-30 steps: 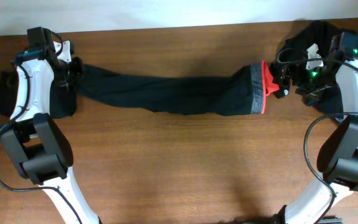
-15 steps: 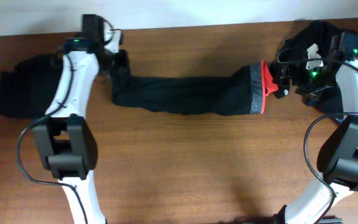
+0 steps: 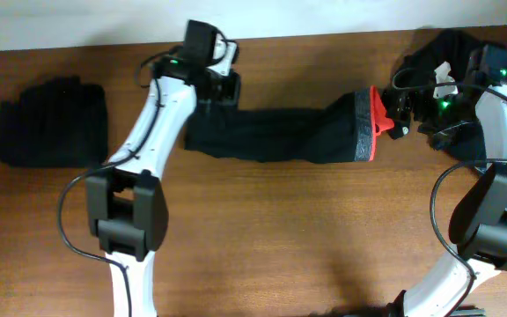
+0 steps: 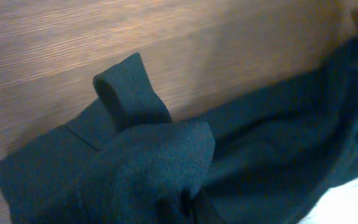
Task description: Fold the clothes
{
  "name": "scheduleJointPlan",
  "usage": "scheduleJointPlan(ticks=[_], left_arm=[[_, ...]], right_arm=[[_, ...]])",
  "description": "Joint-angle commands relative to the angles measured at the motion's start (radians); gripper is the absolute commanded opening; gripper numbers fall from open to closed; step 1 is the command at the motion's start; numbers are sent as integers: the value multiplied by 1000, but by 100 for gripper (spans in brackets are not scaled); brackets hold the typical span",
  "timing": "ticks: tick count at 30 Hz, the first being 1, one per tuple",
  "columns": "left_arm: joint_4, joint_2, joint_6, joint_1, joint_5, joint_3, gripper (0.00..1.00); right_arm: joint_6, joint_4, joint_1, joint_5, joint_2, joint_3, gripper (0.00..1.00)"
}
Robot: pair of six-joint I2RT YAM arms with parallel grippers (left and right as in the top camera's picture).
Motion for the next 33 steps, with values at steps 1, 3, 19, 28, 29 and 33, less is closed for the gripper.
scheduleJointPlan(ticks=[1,3,19,28,29,33], left_arm=[[6,-44,-6,-59,-72,25,1],[6,-37,-6,-80,-79,25,1],[29,14,-6,-145,-79,25,99],[-19,-3,-6,-79,-119,32,99],[-28,-9,-6,-66,-119,35,99],[-61,-43,-6,-6,-119,38,99]], right_arm=[[0,-1,1,-27,0,10,99],[0,-1,1,-36,0,10,99],[0,0,1,-37,0,10,99],[0,14,-9,-23,6,9,99],[0,23,-9,-24,10,9,99],[-27,75,-7,-24,40,8,99]])
